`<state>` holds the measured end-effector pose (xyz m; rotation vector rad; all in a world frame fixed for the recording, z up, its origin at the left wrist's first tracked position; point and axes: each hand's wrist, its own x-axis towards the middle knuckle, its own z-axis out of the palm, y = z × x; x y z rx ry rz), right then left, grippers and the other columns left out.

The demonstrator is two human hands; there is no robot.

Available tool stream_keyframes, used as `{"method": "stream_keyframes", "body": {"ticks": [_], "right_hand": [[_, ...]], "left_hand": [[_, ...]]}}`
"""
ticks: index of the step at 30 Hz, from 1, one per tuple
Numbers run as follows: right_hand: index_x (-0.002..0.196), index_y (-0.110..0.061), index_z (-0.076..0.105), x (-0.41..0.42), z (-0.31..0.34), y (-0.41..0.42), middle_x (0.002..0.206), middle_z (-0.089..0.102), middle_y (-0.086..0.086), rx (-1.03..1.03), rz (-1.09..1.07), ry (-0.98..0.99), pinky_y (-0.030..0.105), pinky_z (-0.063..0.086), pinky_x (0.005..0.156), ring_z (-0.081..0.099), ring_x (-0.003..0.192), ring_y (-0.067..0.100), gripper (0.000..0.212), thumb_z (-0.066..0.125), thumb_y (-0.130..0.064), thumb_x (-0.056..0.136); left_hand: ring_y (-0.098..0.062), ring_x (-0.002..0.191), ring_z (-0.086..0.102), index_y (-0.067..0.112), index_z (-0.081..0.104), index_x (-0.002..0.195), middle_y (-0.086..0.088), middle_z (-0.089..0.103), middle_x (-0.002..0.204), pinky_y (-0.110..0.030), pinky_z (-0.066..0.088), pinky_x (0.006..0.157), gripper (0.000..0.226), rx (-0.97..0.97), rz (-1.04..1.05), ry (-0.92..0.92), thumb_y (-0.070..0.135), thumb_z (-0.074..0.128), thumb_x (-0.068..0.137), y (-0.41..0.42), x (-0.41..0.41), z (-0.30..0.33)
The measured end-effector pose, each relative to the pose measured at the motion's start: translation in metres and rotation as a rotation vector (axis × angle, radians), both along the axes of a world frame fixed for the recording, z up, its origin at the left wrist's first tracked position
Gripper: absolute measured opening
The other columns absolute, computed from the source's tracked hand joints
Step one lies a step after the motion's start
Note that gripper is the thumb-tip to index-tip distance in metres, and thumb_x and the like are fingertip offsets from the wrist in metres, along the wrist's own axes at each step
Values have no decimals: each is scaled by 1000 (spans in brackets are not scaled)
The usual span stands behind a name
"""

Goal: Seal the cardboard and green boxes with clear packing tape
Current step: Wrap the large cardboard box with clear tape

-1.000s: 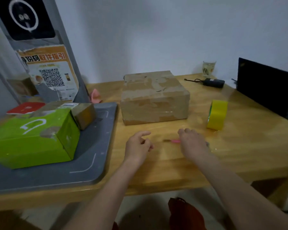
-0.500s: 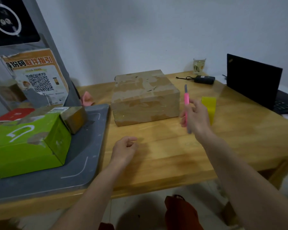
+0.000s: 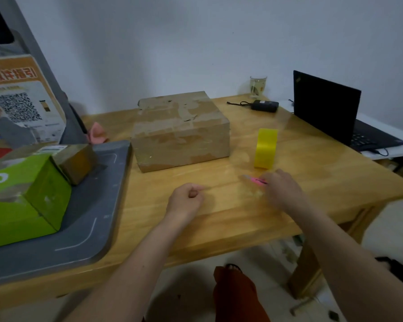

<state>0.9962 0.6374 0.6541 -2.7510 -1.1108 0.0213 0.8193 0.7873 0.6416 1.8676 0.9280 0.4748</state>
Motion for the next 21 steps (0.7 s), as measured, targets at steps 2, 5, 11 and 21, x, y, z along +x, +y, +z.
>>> {"method": "stream_keyframes", "body": {"ticks": [2,5,11,21], "right_hand": [[122,-12,59,2,-4,-5,115,53,15,-46,-27,-39,37,39,91,50,110,33,29,44,-14,97],[113,-5,61,-4,-4,1,112,54,16,23,-37,-165,40,42,87,50,107,34,23,47,-8,94],[122,-5,61,-23,25,43,122,55,12,517,28,-53,40,43,90,51,114,31,28,47,-4,97],[147,-22,33,5,42,147,146,44,0,945,-255,708,45,38,108,44,130,23,54,44,-44,100]], "left_hand": [[-15,98,62,26,67,101,4,66,100,-29,50,87,14,-1,8,-3,15,61,94,0,1,-1],[-15,103,60,17,61,124,3,64,107,-28,48,91,30,-1,79,-18,18,63,94,5,-1,1],[-20,128,48,16,40,144,-2,49,142,-38,42,106,58,2,337,-57,21,65,93,45,-18,10],[-20,148,20,23,15,157,4,18,162,-42,23,117,73,-177,424,-307,42,55,98,137,-18,40]]}}
